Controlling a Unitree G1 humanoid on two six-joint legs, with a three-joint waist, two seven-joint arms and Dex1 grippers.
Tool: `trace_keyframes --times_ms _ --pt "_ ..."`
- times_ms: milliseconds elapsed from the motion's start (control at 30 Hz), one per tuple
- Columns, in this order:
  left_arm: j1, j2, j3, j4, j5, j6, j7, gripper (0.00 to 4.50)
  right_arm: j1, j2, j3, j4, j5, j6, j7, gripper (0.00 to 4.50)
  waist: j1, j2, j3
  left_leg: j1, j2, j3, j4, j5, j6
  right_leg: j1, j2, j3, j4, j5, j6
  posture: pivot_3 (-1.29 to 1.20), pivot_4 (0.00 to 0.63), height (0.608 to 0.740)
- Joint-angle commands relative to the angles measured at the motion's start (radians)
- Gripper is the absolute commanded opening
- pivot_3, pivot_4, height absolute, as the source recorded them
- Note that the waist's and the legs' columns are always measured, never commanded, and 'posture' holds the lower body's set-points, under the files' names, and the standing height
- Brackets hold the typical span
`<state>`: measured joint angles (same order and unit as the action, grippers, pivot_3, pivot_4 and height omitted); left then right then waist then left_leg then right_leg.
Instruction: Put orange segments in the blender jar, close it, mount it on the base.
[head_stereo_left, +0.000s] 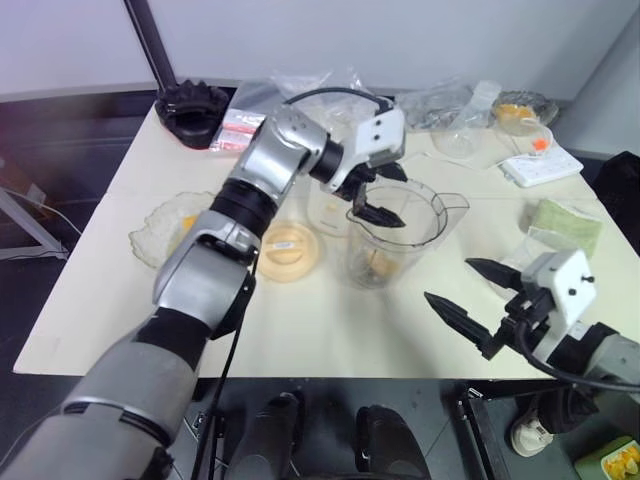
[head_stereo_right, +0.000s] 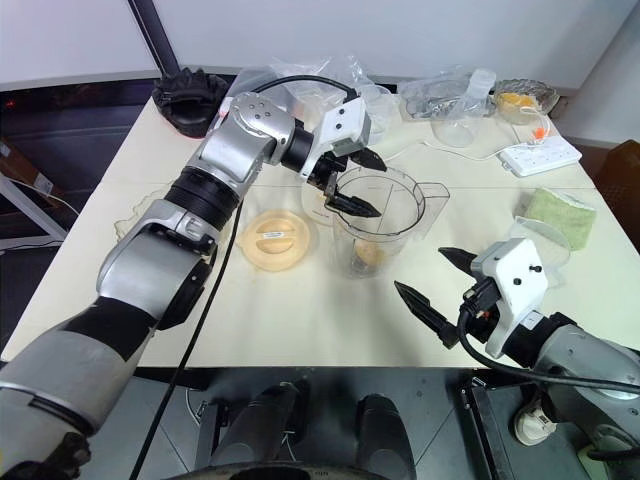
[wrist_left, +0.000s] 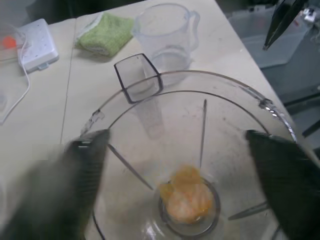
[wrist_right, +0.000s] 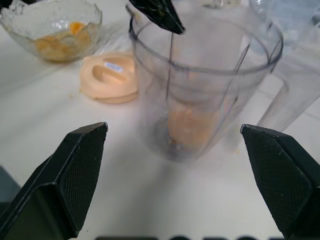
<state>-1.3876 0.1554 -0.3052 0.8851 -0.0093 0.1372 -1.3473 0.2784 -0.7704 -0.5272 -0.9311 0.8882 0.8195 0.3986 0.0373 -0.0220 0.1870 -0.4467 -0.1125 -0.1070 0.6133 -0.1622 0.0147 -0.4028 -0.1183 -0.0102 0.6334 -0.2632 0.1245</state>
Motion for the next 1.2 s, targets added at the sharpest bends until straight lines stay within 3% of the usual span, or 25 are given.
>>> trace_keyframes --times_ms 33,167,300,400,500,700,867,1200 --pt "-0.053 -0.016 0.067 -0.033 -0.03 -0.013 0.07 4.49 0.011 -0.005 -0.015 0.012 -0.02 -0.036 0.023 4.5 0.0 0.0 0.0 0.0 0.0 0.0 0.0 0.0 0.0 0.0 0.0 0.0 0.0 0.0 0.0 0.0 0.15 0.74" --pt "-0.077 -0.023 0.191 -0.068 -0.102 0.014 0.208 4.49 0.044 0.019 -0.008 0.052 -0.092 -0.074 0.022 4.5 0.001 0.0 0.0 0.0 0.0 0.0 0.0 0.0 0.0 0.0 0.0 0.0 0.0 0.001 0.002 0.0 0.15 0.74" --pt "0.001 0.039 0.253 -0.236 -0.167 0.102 0.215 4.49 0.063 0.087 0.023 0.129 -0.226 -0.148 -0.03 4.5 -0.006 0.001 0.0 0.001 0.0 0.0 0.0 0.0 0.0 0.0 0.0 0.0 0.0 0.001 0.003 0.0 0.15 0.74" --pt "0.188 0.124 0.332 -0.529 -0.29 0.278 0.219 4.49 0.061 0.169 0.011 0.229 -0.364 -0.224 -0.128 4.5 -0.026 0.007 -0.004 0.003 0.0 0.0 -0.001 0.0 0.0 0.001 0.0 0.0 0.001 0.001 0.003 0.0 0.15 0.74" --pt "0.376 0.196 0.344 -0.781 -0.338 0.351 0.244 4.49 0.057 0.213 -0.014 0.264 -0.407 -0.242 -0.161 4.5 -0.032 0.012 -0.005 0.004 0.0 0.0 -0.002 0.0 0.0 0.001 0.0 0.003 0.002 0.001 0.003 0.0 0.15 0.74" --pt "0.697 0.349 0.444 -1.173 -0.591 0.655 0.271 4.49 0.008 0.297 -0.016 0.378 -0.493 -0.299 -0.243 4.5 -0.031 0.014 -0.006 0.004 0.0 0.0 0.001 0.0 -0.002 -0.001 0.001 0.004 0.009 -0.001 -0.001 0.0 0.15 0.74" --pt "0.836 0.408 0.459 -1.322 -0.655 0.725 0.373 4.49 -0.047 0.322 -0.016 0.537 -0.578 -0.352 -0.289 4.5 -0.021 0.017 -0.007 0.005 0.0 0.0 0.001 -0.001 -0.004 -0.001 0.001 0.004 0.01 -0.003 -0.005 0.0 0.15 0.74" --pt "0.857 0.4 0.44 -1.402 -0.735 0.762 0.527 4.49 -0.204 0.292 0.012 0.879 -0.714 -0.501 -0.317 4.5 -0.026 0.018 -0.008 0.006 0.0 0.001 -0.001 0.001 -0.002 -0.002 0.001 0.005 0.014 -0.003 -0.005 0.0 0.15 0.74"
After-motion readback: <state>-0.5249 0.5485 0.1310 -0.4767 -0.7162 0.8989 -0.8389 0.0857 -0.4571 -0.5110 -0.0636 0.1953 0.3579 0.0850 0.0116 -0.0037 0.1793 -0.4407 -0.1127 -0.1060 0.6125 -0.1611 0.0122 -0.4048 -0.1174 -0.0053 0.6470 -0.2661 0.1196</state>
